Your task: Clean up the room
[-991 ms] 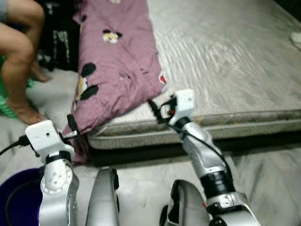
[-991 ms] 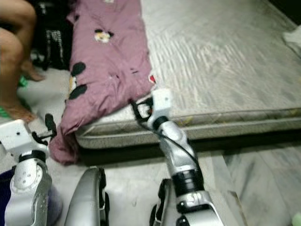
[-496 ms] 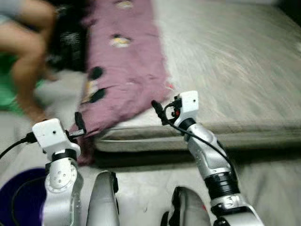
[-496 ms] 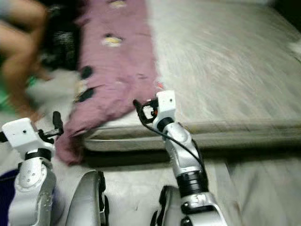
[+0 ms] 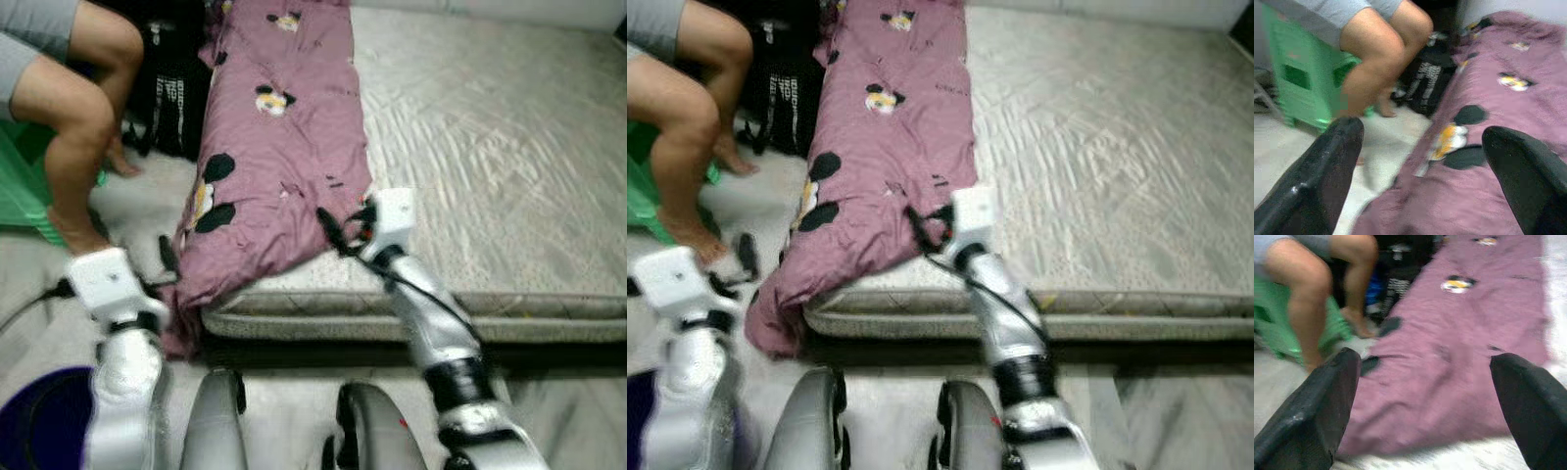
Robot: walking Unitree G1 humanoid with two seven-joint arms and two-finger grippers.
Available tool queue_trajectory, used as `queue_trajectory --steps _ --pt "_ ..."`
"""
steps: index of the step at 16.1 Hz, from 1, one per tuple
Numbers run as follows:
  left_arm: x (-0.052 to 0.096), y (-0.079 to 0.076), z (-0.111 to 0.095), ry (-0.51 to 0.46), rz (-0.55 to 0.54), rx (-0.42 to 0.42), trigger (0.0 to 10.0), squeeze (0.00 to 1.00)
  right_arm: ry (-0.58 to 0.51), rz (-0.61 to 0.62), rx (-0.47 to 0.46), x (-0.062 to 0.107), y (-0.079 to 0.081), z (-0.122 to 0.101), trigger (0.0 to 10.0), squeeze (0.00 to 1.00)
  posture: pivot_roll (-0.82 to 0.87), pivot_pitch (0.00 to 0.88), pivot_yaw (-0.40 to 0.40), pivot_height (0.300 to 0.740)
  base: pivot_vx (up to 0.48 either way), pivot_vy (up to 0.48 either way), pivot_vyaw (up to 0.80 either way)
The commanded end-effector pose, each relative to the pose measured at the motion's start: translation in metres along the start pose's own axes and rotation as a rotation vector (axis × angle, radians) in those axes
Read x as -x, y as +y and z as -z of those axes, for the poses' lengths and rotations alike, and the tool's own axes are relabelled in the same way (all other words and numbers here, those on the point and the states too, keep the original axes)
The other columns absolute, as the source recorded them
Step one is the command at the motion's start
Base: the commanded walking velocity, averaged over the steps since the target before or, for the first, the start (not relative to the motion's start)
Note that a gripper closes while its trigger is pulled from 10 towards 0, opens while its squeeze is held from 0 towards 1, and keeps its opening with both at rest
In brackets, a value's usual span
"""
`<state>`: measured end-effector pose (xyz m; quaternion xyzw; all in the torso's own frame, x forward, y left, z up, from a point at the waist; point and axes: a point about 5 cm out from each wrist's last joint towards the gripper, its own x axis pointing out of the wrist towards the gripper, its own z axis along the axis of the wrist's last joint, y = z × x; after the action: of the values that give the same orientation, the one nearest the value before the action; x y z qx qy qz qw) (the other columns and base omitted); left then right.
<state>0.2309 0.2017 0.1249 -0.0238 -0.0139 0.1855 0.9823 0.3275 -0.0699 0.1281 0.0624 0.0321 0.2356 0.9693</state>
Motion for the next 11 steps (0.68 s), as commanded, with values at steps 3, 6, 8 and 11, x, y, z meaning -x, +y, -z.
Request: queue_trajectory --steps 3,6,8,11 --pt "0.001 -0.0092 0.0019 0.008 0.046 0.022 10.0 0.0 0.01 0.036 0.018 0.0026 -0.0115 0.0006 10.0 0.0 0.0 0.114 -0.063 0.62 0.48 0.0 0.0" --pt "0.0006 -0.0086 0.0018 0.015 0.038 0.019 10.0 0.0 0.012 0.05 0.018 0.0018 -0.0132 0.0002 10.0 0.0 0.0 0.124 -0.064 0.62 0.48 0.0 0.0" --pt "-0.0003 -0.0088 0.0029 0.026 0.029 0.032 10.0 0.0 0.016 0.065 0.026 0.002 -0.0156 0.0005 10.0 0.0 -0.01 0.124 -0.063 0.62 0.163 0.0 0.0" --pt "0.0 -0.0115 0.0022 0.021 0.039 0.039 10.0 0.0 0.021 0.078 0.023 0.0017 -0.0176 0.0016 10.0 0.0 0.0 0.125 -0.064 0.62 0.0 0.0 0.0"
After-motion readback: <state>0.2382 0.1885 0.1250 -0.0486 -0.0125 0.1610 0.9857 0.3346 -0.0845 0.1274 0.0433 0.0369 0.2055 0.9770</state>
